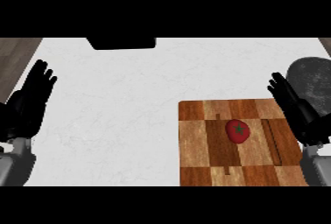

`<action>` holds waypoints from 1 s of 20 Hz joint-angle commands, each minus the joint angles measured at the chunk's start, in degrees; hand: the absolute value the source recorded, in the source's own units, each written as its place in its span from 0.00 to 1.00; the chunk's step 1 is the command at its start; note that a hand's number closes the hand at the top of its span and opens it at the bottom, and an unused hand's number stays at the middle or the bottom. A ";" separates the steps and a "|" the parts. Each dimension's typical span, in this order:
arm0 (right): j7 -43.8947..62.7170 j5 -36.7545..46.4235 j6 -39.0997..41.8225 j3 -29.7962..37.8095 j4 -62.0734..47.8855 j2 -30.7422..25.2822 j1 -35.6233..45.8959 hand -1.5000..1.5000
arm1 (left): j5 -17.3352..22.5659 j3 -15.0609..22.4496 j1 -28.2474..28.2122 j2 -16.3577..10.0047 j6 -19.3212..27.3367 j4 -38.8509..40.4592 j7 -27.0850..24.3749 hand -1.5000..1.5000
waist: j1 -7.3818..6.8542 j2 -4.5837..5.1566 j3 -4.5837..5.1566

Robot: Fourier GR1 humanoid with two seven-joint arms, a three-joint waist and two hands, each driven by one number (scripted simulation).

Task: Pick the tomato from the cutting board and place it in the pan

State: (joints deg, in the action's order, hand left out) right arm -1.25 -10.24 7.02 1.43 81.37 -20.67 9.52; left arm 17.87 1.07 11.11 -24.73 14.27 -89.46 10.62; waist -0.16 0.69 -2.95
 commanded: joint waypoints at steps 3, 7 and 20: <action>0.25 -3.99 2.19 -1.24 0.70 4.38 -0.03 1.00 | -1.87 3.82 -7.46 6.87 3.66 2.55 -0.90 0.50 | -0.16 -0.67 2.98; -6.28 6.49 9.18 -8.59 4.92 -2.76 -0.50 1.00 | 1.45 5.55 -12.28 12.50 3.32 5.32 -1.10 0.50 | -0.41 -0.85 3.20; -10.65 37.84 -26.87 -15.38 27.20 9.47 -30.53 0.00 | 0.48 5.85 -16.71 15.76 2.48 7.33 -6.51 0.50 | 0.71 -0.80 3.04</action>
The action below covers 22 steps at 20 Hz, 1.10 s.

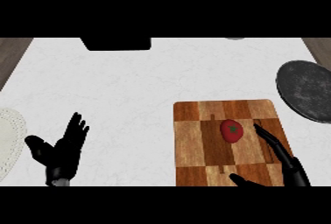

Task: Pick the tomato from the cutting board and place it in the pan

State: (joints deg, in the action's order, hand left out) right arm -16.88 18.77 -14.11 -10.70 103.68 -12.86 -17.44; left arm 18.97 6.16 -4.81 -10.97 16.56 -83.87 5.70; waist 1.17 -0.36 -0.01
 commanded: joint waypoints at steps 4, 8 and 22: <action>24.23 13.84 -0.21 -0.62 11.45 -1.21 5.69 0.00 | -0.70 0.24 -0.96 1.50 -1.47 2.30 -2.65 0.50 | -1.30 0.36 0.13; 36.31 18.98 5.59 -0.98 8.34 -0.78 14.69 0.00 | -0.50 -0.46 -1.56 0.99 -2.99 3.32 -3.46 0.50 | -1.74 0.45 0.12; 52.16 20.07 34.99 -3.10 -12.21 -5.51 38.72 0.00 | -1.95 0.62 -0.82 3.71 -2.68 3.47 -3.73 0.50 | -1.67 0.41 0.03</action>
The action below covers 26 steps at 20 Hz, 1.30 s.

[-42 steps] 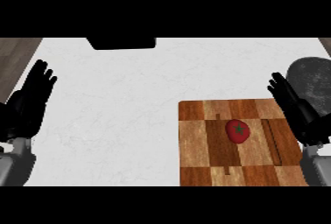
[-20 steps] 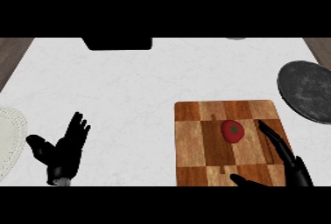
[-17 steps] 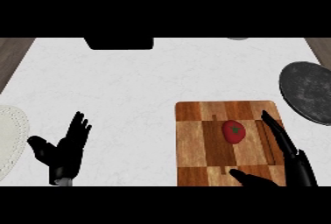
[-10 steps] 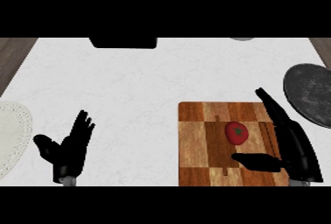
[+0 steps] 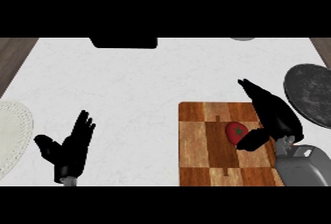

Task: Pick the tomato from the cutting board and place it in the pan

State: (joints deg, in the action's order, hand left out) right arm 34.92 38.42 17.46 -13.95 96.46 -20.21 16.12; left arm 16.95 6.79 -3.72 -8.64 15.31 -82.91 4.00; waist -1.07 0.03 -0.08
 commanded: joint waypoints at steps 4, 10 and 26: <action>0.62 1.74 7.79 -0.41 -10.77 -0.43 6.32 0.00 | -0.67 0.15 -0.83 0.39 0.76 -1.82 2.71 0.50 | 0.35 0.04 0.07; 3.53 -2.86 17.73 -0.08 -8.71 0.53 3.54 0.00 | 0.73 -1.49 -0.47 -0.67 -0.09 -3.68 6.76 0.50 | 0.79 -0.09 0.07; -10.81 7.95 4.60 1.78 -14.70 4.97 -0.75 0.00 | -4.23 -1.69 -0.97 3.44 -0.87 -0.34 2.53 0.50 | 0.92 -0.03 0.07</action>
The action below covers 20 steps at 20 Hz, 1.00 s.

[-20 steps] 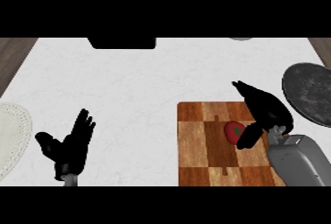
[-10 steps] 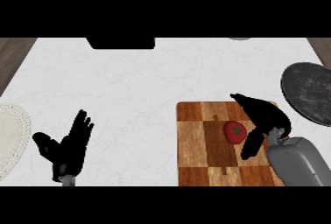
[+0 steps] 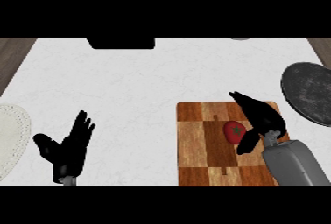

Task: Pick the tomato from the cutting board and place it in the pan

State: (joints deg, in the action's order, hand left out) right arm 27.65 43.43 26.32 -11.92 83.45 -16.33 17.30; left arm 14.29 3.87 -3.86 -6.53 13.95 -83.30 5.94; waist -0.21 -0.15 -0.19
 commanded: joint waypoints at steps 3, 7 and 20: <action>-2.77 5.12 -2.91 -0.80 -1.34 1.48 -3.80 0.00 | -0.27 -1.08 -2.26 -0.37 -1.39 -2.40 1.84 0.50 | 0.07 0.12 0.19; -7.74 3.20 -4.10 1.30 -6.99 2.52 -2.60 1.00 | -1.82 -0.29 0.29 2.50 0.22 2.31 0.32 0.50 | 0.05 0.20 0.18; -16.67 10.47 -5.14 -0.51 -2.70 -0.02 -3.99 1.00 | -3.56 -0.50 0.80 4.37 0.36 1.74 0.64 0.50 | 0.33 0.09 0.20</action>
State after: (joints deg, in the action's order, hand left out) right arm 11.94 53.02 18.78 -11.85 76.08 -14.61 16.42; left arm 11.79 2.69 -4.22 -4.21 12.83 -83.65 6.23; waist -0.14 -0.44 0.09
